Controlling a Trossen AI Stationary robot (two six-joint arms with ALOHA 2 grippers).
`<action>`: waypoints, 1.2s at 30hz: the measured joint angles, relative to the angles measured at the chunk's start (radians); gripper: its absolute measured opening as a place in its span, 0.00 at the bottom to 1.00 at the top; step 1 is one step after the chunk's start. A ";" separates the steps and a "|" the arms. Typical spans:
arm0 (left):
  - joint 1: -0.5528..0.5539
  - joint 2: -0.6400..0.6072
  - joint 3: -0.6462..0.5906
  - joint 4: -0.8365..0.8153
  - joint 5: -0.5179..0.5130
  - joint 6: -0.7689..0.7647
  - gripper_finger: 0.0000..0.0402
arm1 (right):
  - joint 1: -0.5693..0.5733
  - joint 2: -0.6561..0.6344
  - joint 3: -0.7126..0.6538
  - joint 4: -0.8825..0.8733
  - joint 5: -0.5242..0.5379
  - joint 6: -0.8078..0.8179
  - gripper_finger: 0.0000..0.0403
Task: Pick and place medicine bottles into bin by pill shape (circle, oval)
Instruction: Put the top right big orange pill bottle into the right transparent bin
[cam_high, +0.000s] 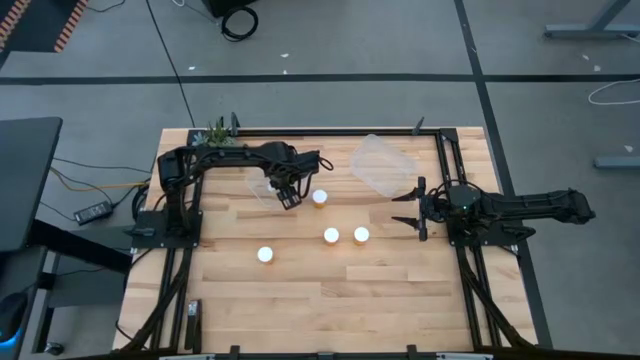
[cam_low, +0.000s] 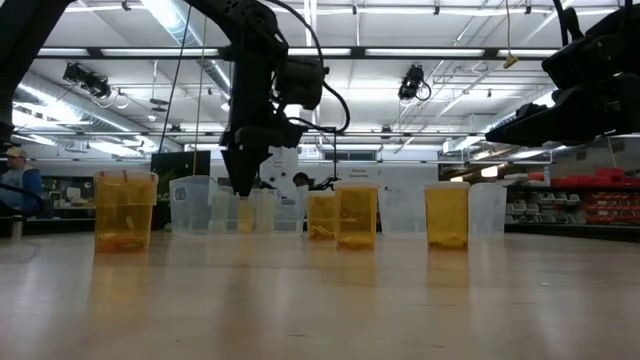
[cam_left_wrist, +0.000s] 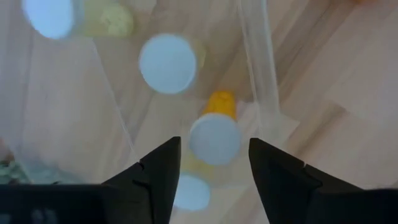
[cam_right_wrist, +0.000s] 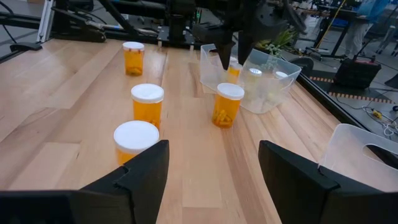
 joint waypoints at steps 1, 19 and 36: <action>0.000 0.000 0.014 -0.006 0.000 0.000 0.49 | 0.000 0.000 0.000 0.000 0.000 0.000 0.63; -0.208 -0.002 0.215 -0.127 0.191 -0.050 0.46 | 0.000 0.000 0.000 0.000 0.000 0.000 0.63; -0.645 -0.002 0.205 -0.182 0.017 -0.440 0.43 | 0.000 0.000 0.000 0.000 0.000 0.000 0.63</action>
